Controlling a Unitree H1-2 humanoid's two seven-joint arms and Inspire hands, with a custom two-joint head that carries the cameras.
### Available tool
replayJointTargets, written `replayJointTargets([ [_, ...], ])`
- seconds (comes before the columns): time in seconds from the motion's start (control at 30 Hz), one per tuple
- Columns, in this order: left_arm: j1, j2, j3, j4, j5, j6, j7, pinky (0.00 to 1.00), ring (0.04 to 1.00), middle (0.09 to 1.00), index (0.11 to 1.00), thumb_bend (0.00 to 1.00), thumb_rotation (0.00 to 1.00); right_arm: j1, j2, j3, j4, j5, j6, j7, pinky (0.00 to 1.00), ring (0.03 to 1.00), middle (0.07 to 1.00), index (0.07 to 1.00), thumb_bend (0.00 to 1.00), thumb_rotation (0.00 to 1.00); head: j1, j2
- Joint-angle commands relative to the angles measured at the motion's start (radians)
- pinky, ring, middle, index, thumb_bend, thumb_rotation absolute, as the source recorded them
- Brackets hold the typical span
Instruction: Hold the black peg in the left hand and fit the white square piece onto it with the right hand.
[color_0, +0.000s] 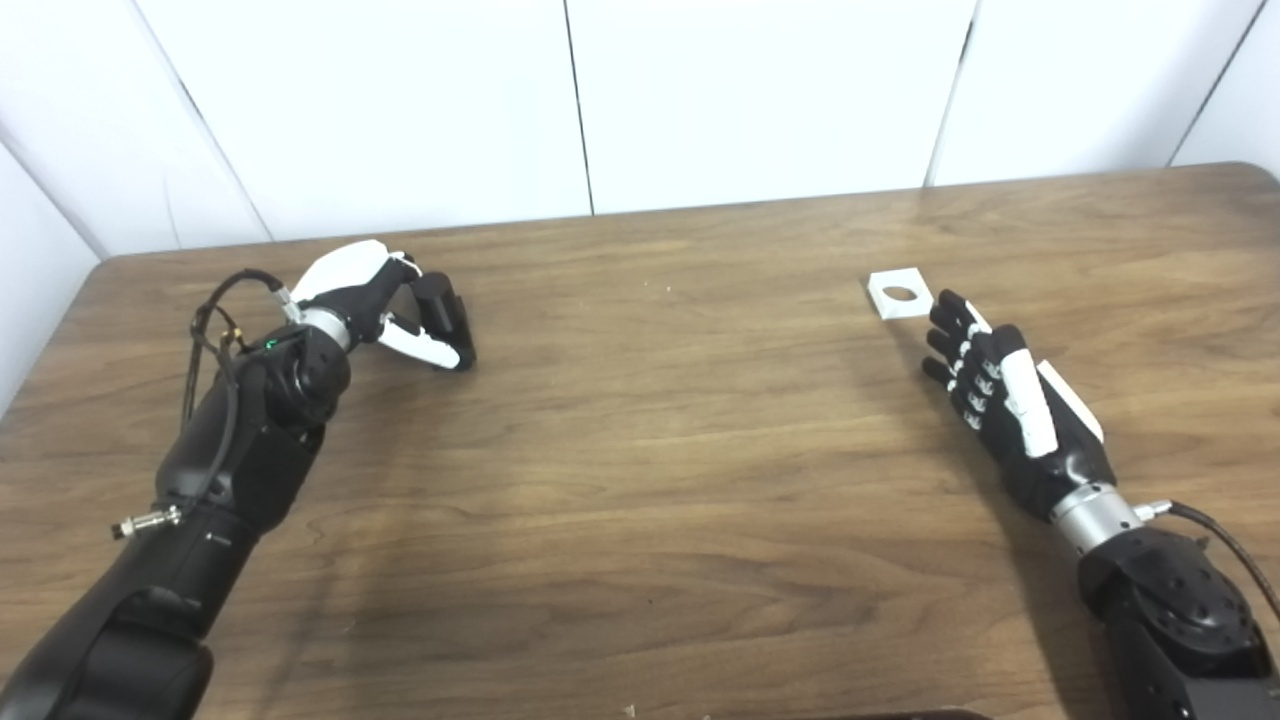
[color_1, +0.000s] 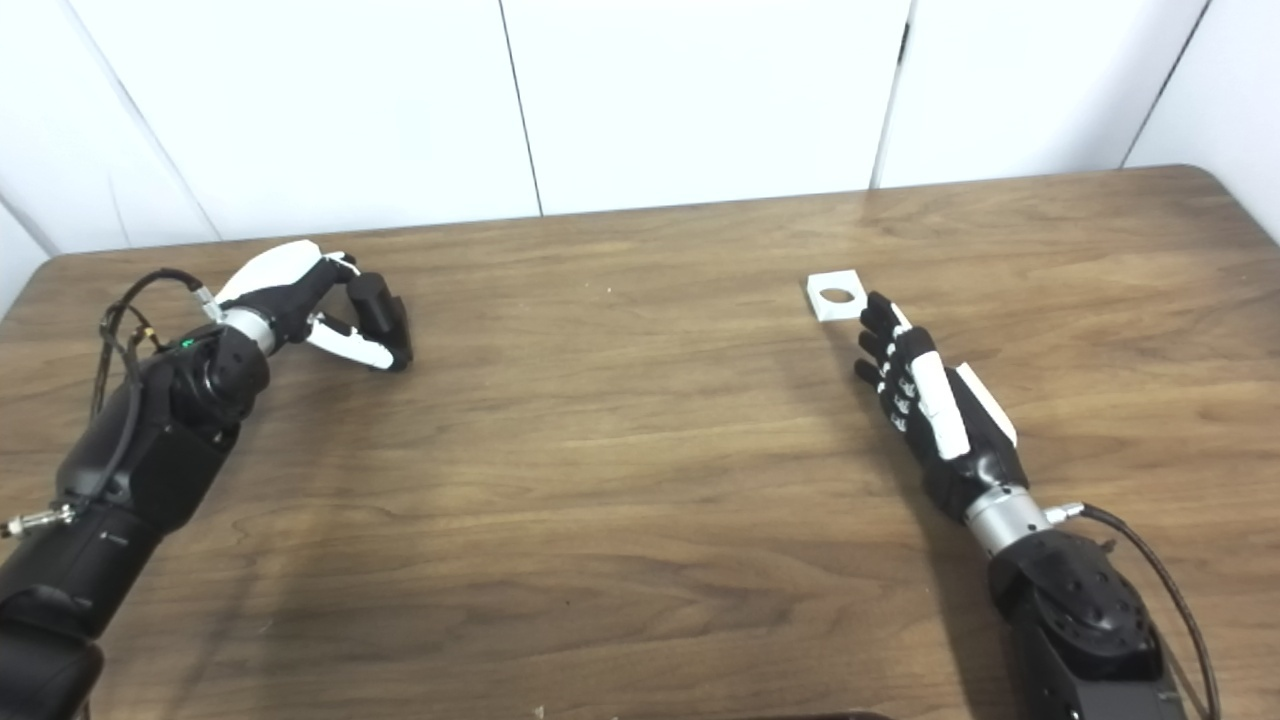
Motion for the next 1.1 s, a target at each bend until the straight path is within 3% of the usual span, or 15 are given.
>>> replayJointTargets([
  [0.0,-0.027,0.025,0.006,-0.026,0.001,-0.020,0.018,1.00,1.000,0.965,0.598,0.82,0.34,-0.007,-0.022,-0.004,-0.009,-0.008,0.018,0.005,1.00,1.000,1.000,1.000,0.64,1.00,0.000,0.000],
  [0.3,0.033,0.038,-0.013,-0.163,0.014,-0.021,-0.019,1.00,1.000,0.969,0.633,0.84,0.32,-0.008,-0.024,-0.004,-0.015,-0.006,0.027,0.011,1.00,1.000,1.000,1.000,0.65,1.00,-0.003,0.001],
  [0.4,0.059,0.042,-0.019,-0.219,0.012,-0.048,-0.027,1.00,1.000,0.973,0.641,0.86,0.32,-0.010,-0.024,-0.002,-0.016,-0.008,0.032,0.011,1.00,1.000,1.000,1.000,0.65,1.00,-0.003,0.001],
  [0.8,0.156,0.022,-0.017,-0.447,0.029,-0.017,-0.119,1.00,1.000,0.994,0.621,0.84,0.38,-0.016,-0.014,0.010,-0.032,-0.002,0.042,0.022,1.00,1.000,1.000,1.000,0.63,1.00,-0.008,0.010],
  [1.07,0.244,0.002,-0.020,-0.583,0.030,-0.042,-0.139,1.00,1.000,0.994,0.630,0.85,0.35,-0.021,-0.008,0.020,-0.029,-0.009,0.038,0.019,1.00,1.000,1.000,1.000,0.64,1.00,-0.016,0.012],
])
